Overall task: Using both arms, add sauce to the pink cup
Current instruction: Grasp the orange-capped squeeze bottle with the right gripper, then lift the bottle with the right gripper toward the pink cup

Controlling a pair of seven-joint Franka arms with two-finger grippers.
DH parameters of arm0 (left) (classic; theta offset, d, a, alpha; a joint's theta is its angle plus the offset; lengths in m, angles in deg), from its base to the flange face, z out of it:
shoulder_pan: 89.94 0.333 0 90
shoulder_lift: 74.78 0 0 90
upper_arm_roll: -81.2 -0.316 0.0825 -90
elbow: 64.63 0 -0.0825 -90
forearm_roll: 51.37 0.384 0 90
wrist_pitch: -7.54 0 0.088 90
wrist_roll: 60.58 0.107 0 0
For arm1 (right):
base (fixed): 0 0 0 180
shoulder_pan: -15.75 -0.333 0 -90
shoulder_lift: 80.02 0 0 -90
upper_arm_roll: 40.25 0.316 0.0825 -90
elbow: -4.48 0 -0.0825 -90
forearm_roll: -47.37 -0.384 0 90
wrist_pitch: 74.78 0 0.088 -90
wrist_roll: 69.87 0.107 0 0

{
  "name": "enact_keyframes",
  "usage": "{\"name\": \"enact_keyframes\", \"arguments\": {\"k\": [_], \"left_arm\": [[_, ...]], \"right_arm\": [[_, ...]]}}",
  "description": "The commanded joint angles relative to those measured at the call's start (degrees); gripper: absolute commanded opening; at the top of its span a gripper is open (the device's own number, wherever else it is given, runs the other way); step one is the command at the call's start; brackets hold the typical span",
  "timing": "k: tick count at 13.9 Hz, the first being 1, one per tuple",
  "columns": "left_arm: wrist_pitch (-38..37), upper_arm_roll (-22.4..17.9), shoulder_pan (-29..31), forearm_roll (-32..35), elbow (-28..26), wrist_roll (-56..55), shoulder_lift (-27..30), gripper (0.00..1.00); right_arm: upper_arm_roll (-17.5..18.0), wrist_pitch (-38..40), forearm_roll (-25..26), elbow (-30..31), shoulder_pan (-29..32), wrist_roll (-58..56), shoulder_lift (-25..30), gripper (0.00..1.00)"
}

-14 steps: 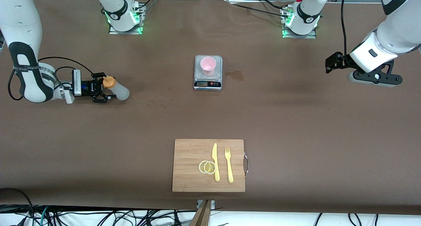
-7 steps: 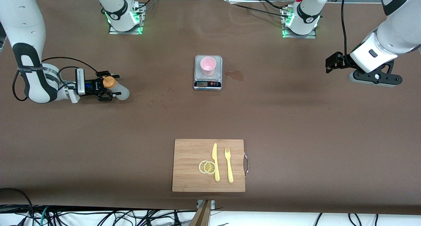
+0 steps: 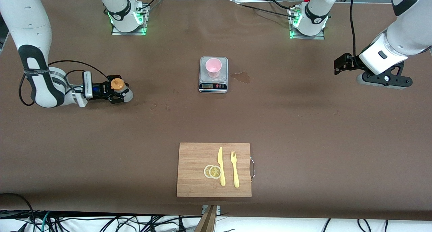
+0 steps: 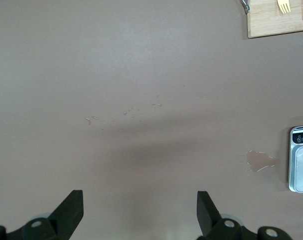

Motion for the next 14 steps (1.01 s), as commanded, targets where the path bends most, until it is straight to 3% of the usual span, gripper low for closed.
{"name": "enact_keyframes", "arguments": {"k": [1,4,8,14], "left_arm": [[-0.54,-0.22,0.12,-0.87,-0.12,0.6,0.35,1.0],[-0.54,-0.22,0.12,-0.95,-0.12,0.6,0.26,1.0],[-0.54,-0.22,0.21,-0.95,-0.12,0.6,0.35,1.0],[-0.54,-0.22,0.21,-0.95,-0.21,0.6,0.35,1.0]], "right_arm": [[-1.34,-2.48,-0.79,0.11,-4.59,6.57,6.08,0.0],[-4.93,-12.31,2.35,0.89,-13.37,20.1,15.31,0.0],[-6.08,-23.75,9.56,0.9,-24.88,36.78,21.03,0.0],[-8.55,-33.35,27.13,-2.35,-44.41,69.22,22.72,0.0]]}}
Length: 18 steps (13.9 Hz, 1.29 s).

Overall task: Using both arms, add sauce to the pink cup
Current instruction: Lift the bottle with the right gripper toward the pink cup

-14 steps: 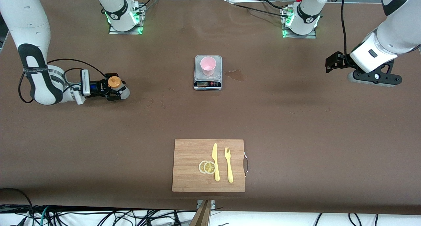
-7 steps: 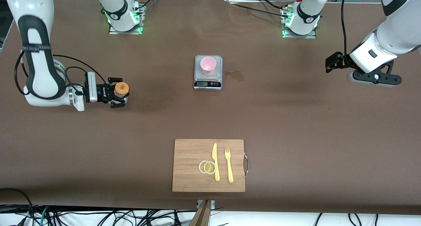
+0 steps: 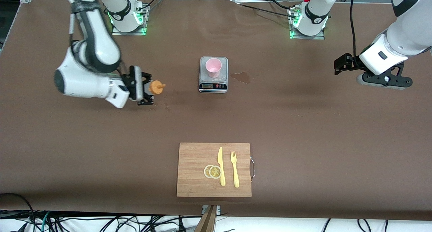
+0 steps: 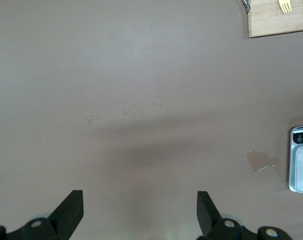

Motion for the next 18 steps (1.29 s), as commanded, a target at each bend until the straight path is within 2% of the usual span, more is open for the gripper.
{"name": "enact_keyframes", "arguments": {"k": [1,2,5,7,12,18], "left_arm": [[-0.51,-0.14,0.19,-0.95,-0.17,0.6,0.35,1.0],[-0.51,-0.14,0.19,-0.95,-0.17,0.6,0.44,1.0],[-0.51,-0.14,0.19,-0.95,-0.26,0.6,0.44,1.0],[-0.51,-0.14,0.27,-0.95,-0.26,0.6,0.44,1.0],[-0.51,-0.23,0.28,-0.95,-0.26,0.61,0.44,1.0],[-0.51,-0.23,0.36,-1.03,-0.44,0.69,0.35,1.0]], "right_arm": [[-2.15,-2.11,8.87,-1.35,-7.26,12.91,0.55,0.0],[-2.06,-2.11,13.0,-1.97,-9.8,18.62,0.46,0.0],[-1.8,-2.11,17.42,-2.07,-14.03,27.36,-0.16,0.0],[-0.4,-2.11,21.02,-2.24,-15.36,33.32,-0.16,0.0],[2.5,-2.11,27.26,-2.42,-18.79,44.4,-0.95,0.0],[4.79,-2.11,31.93,-3.12,-21.95,51.98,-2.97,0.0]]}}
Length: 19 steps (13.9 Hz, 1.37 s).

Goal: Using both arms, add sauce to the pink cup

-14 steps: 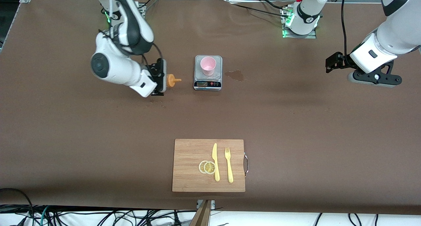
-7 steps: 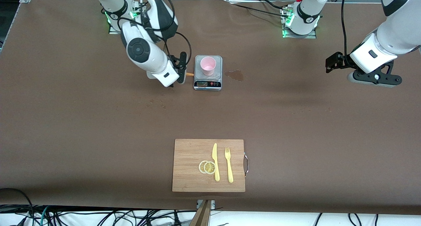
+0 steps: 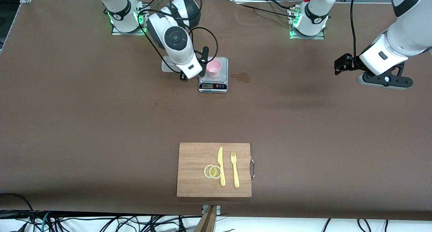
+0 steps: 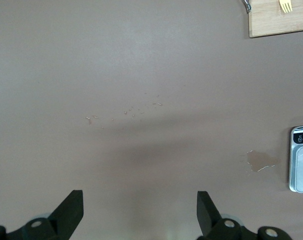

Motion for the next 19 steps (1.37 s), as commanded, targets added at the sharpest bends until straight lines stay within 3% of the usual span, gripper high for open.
{"name": "enact_keyframes", "arguments": {"k": [1,5,11,19], "left_arm": [[-0.5,-0.12,0.36,-1.99,-0.49,0.69,0.36,1.0],[-0.59,-0.3,0.53,-2.62,-0.57,0.69,0.36,1.0],[-1.47,-0.47,0.62,-2.62,-0.4,0.69,0.36,1.0],[-1.47,-0.47,0.71,-2.7,-0.31,0.69,0.36,1.0]], "right_arm": [[0.18,0.28,2.11,-1.44,-1.66,3.1,-1.05,0.0],[0.35,1.07,4.56,-1.26,-3.24,3.27,-1.14,0.0],[3.87,4.14,9.14,-1.08,-3.24,6.78,-0.61,0.0],[3.96,6.34,10.82,-1.61,-3.07,6.88,-0.35,0.0]]}}
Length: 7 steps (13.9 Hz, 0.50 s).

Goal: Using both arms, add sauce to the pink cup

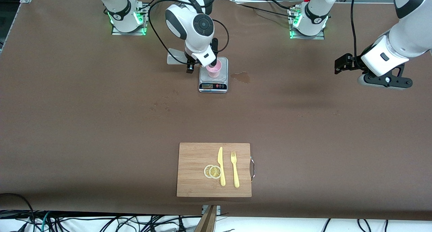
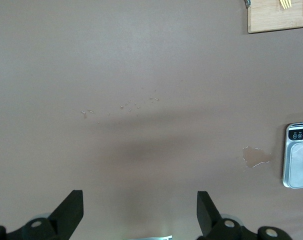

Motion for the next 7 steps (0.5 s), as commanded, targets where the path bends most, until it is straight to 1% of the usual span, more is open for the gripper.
{"name": "enact_keyframes", "arguments": {"k": [1,2,4,7], "left_arm": [[-0.51,-0.12,0.27,-1.28,-0.05,0.69,0.5,1.0],[-0.51,-0.12,0.18,-1.28,-0.04,0.61,0.5,1.0],[-0.51,-0.12,0.18,-1.28,-0.04,0.6,0.5,1.0],[-0.51,-0.12,0.27,-1.28,-0.13,0.69,0.42,1.0]], "right_arm": [[0.09,1.85,1.06,-1.46,0.61,0.24,0.75,0.0],[-0.44,2.37,0.54,-1.64,0.97,-0.03,1.53,0.0],[-0.36,2.55,-0.78,-1.47,2.9,-0.91,3.81,0.0],[-0.18,4.48,-4.38,-1.3,5.18,-3.37,7.68,0.0]]}}
